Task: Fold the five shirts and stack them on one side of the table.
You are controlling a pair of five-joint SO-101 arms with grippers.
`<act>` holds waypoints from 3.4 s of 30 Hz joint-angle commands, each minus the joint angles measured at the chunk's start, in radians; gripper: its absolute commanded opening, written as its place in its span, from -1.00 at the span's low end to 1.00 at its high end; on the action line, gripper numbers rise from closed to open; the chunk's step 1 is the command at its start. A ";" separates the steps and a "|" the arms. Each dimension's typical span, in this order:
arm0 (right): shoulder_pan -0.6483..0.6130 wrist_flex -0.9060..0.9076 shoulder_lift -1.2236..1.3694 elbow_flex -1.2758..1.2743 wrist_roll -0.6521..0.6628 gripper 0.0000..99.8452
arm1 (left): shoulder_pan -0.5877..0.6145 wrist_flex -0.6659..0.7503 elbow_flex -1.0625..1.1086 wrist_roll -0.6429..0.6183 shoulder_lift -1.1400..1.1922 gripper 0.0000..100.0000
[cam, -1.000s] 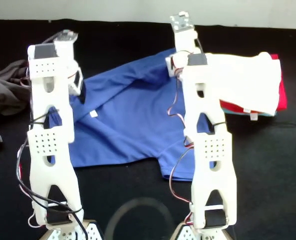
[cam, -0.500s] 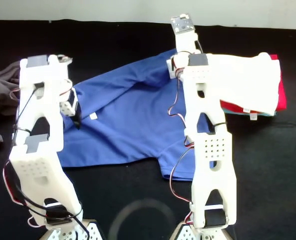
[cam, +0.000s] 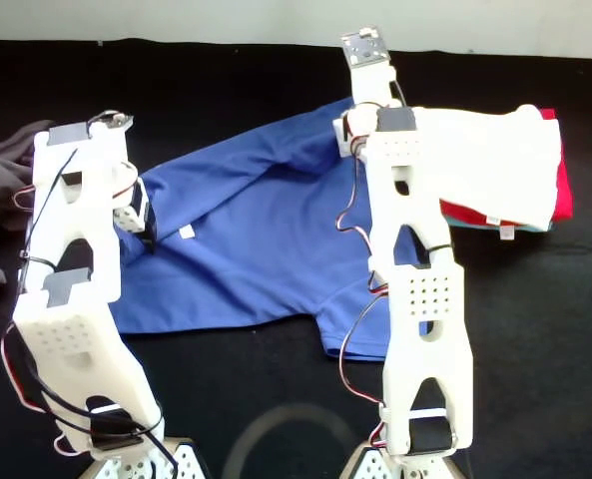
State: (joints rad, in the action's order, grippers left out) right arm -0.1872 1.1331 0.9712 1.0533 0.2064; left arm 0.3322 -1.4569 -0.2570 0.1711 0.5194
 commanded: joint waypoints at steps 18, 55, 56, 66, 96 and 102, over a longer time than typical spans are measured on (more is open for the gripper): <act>0.015 0.004 -0.022 0.054 0.002 -0.99 | 0.050 0.060 -0.008 0.072 0.062 -0.66; 0.010 0.008 -0.022 0.054 0.086 -0.99 | -0.028 -0.072 -0.280 0.006 0.147 -0.96; 0.010 0.008 -0.022 0.054 0.086 -0.99 | -0.028 -0.100 -0.309 0.006 0.147 -0.96; 0.010 0.008 -0.022 0.054 0.086 -0.99 | -0.028 -0.235 -0.415 0.011 0.156 -0.95; 0.010 0.010 -0.022 0.054 0.089 -0.99 | 0.018 -0.141 -0.444 0.008 0.225 -0.80; 0.010 0.010 -0.022 0.054 0.089 -0.99 | 0.013 -0.141 -0.450 0.006 0.216 -0.86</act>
State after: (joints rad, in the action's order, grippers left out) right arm -0.1872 1.1362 0.9712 1.0533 0.2846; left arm 0.3429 -1.6026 -0.6697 0.1880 0.7495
